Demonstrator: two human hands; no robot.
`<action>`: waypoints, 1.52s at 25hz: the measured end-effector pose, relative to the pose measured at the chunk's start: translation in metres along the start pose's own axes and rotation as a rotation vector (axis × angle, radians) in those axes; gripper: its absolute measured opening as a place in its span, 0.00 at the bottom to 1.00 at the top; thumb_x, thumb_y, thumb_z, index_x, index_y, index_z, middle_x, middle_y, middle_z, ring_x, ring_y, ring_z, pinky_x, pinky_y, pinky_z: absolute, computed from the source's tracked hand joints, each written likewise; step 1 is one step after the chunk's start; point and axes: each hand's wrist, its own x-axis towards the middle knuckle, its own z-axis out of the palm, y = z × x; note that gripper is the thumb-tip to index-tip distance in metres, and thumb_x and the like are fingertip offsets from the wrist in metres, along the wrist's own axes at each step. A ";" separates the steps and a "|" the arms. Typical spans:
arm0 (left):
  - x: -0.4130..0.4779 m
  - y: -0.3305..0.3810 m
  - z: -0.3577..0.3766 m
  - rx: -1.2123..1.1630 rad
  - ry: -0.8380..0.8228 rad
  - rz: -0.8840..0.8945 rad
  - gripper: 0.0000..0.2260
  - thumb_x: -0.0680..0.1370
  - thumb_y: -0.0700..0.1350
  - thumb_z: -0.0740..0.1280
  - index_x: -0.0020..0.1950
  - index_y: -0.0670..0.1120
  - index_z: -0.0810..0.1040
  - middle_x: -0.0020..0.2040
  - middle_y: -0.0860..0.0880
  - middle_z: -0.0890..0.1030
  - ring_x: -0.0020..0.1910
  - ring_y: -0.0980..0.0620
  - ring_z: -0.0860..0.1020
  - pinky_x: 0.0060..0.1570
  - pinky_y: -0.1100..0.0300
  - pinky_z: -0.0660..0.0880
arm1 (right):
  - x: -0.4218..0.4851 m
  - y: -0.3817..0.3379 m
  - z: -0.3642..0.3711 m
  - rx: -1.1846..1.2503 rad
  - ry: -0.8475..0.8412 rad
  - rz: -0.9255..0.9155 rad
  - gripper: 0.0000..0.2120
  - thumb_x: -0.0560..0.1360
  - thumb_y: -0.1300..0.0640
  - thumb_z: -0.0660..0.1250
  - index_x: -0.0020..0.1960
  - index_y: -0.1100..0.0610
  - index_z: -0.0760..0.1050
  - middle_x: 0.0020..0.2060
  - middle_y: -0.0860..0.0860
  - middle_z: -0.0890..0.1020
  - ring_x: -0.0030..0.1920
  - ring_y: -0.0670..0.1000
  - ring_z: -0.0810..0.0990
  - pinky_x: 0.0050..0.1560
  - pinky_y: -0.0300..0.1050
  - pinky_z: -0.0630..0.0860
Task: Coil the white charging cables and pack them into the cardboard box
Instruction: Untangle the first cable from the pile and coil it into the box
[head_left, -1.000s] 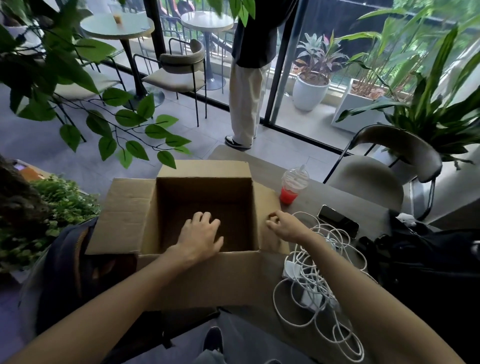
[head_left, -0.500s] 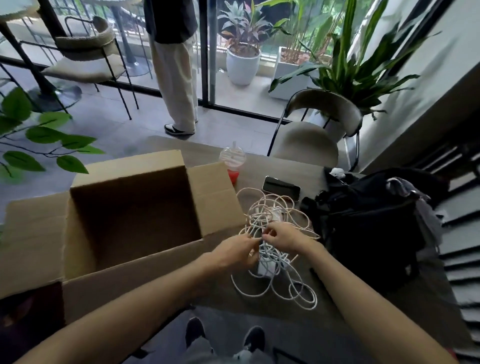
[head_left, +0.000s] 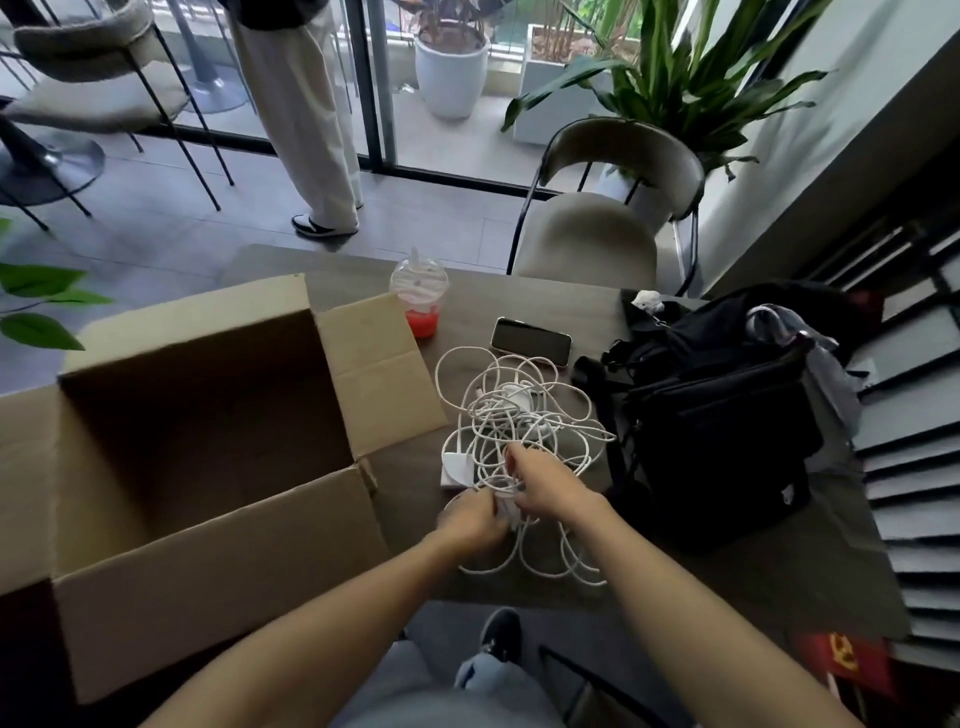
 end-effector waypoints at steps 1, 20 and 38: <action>0.001 0.003 0.004 0.049 0.021 -0.016 0.13 0.79 0.53 0.60 0.57 0.47 0.75 0.61 0.44 0.79 0.58 0.41 0.79 0.49 0.53 0.73 | 0.001 0.001 -0.002 0.062 0.002 0.015 0.14 0.70 0.60 0.69 0.53 0.56 0.69 0.48 0.55 0.81 0.49 0.59 0.80 0.49 0.52 0.77; 0.056 0.038 0.010 0.062 0.096 -0.142 0.27 0.71 0.63 0.66 0.64 0.48 0.75 0.63 0.44 0.77 0.59 0.43 0.78 0.54 0.53 0.75 | 0.005 0.035 -0.047 0.370 0.318 0.043 0.12 0.72 0.70 0.61 0.44 0.55 0.79 0.44 0.50 0.80 0.39 0.48 0.78 0.38 0.30 0.71; -0.033 0.042 -0.129 -0.621 -0.078 0.488 0.12 0.77 0.34 0.70 0.60 0.36 0.77 0.47 0.43 0.81 0.43 0.53 0.79 0.43 0.62 0.75 | 0.000 0.016 -0.105 0.545 0.502 -0.130 0.17 0.74 0.71 0.59 0.45 0.57 0.83 0.47 0.53 0.83 0.48 0.48 0.79 0.53 0.46 0.76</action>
